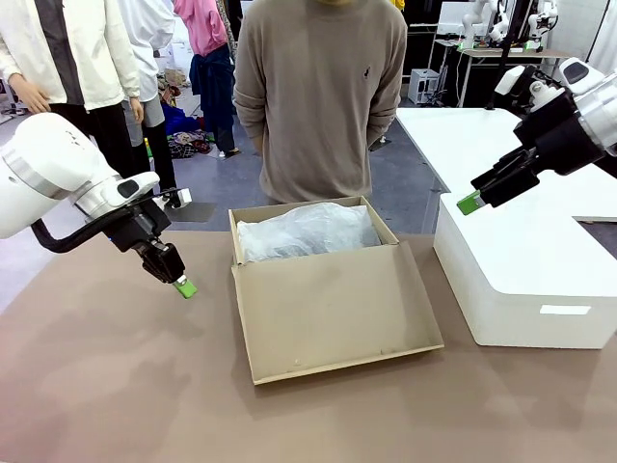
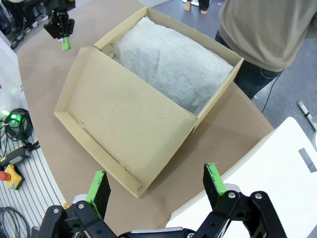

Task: Pack the shoes into the box.
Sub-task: Close the Shoes Box.

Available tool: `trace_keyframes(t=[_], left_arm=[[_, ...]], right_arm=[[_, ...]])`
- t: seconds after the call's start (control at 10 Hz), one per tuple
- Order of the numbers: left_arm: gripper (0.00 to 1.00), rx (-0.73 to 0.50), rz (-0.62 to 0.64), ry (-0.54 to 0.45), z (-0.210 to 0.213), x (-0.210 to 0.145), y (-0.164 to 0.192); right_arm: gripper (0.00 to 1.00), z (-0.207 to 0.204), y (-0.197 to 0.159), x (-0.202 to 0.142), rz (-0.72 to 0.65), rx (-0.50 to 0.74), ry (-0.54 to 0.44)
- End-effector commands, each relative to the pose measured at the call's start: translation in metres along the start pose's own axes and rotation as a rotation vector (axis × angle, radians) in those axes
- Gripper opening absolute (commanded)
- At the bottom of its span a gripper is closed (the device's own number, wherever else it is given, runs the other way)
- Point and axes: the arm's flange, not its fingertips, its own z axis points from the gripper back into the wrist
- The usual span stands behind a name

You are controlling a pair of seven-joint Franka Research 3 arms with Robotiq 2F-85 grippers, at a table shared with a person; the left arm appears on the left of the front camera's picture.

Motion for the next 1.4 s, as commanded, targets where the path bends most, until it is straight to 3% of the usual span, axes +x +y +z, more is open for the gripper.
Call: trace_keyframes(t=[0.0, 0.3, 0.7, 1.3], left_arm=[[0.00, 0.031, 0.052, -0.041, -0.006, -0.002, -0.004], [0.00, 0.075, 0.121, -0.127, -0.020, -0.010, -0.021], [0.00, 0.129, 0.153, -0.102, -0.046, -0.009, -0.036], [0.00, 0.083, 0.193, -0.170, -0.081, -0.003, -0.029]], right_arm=[[1.00, -0.001, -0.003, 0.001, 0.008, 0.015, -0.028], [1.00, -0.001, -0.003, 0.001, 0.008, 0.015, -0.028], [1.00, -0.001, -0.003, 0.001, 0.008, 0.015, -0.028], [1.00, -0.001, -0.003, 0.001, 0.008, 0.015, -0.028]])
